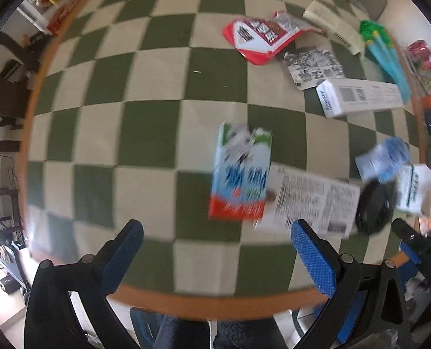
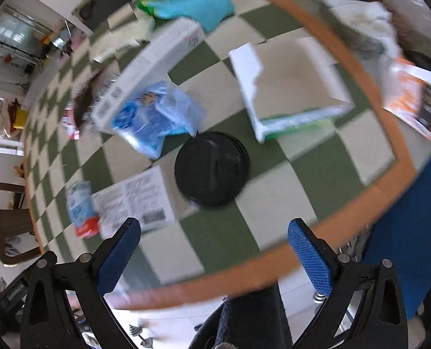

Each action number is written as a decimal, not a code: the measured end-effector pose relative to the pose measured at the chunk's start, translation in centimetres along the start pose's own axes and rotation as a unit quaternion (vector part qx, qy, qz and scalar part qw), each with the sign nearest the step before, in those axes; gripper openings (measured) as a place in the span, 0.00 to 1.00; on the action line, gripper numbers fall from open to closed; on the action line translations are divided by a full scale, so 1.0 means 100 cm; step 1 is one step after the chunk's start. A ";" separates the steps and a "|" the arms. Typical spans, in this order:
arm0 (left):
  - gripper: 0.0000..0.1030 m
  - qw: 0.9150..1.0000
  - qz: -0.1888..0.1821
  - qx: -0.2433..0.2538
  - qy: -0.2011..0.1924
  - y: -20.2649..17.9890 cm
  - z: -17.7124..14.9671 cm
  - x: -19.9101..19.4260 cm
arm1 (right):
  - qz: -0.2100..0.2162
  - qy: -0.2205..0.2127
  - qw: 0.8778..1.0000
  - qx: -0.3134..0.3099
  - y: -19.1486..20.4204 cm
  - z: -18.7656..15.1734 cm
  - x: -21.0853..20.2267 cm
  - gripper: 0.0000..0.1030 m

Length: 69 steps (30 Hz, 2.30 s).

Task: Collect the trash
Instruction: 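Grasp the Pure Milk carton with left tool while right tool grasps black lid, then carry carton and lid over the white bin and open both tools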

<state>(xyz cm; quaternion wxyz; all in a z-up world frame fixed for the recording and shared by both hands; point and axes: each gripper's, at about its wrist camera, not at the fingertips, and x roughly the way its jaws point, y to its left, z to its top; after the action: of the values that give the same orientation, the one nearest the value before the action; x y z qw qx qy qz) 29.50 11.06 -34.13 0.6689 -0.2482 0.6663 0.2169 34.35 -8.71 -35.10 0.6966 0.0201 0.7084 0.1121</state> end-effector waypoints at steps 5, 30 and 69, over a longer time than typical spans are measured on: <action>0.76 0.999 0.012 -0.008 0.030 -0.012 0.026 0.034 | -0.025 0.024 0.999 -0.005 0.011 0.025 0.041 0.95; 0.44 0.998 0.044 -0.018 -0.046 0.035 -0.045 -0.009 | -0.014 0.003 0.996 -0.085 0.078 -0.018 0.042 0.81; 0.98 0.991 -0.084 -0.055 0.092 0.181 -0.222 0.369 | 0.127 0.148 0.979 -0.068 0.029 -0.304 0.433 0.84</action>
<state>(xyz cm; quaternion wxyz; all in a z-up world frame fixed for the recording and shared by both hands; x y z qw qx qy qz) 1.55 9.92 -71.54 0.6060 -0.3585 0.6886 0.1732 2.60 -1.84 -77.00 0.5641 0.0458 0.7859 0.2491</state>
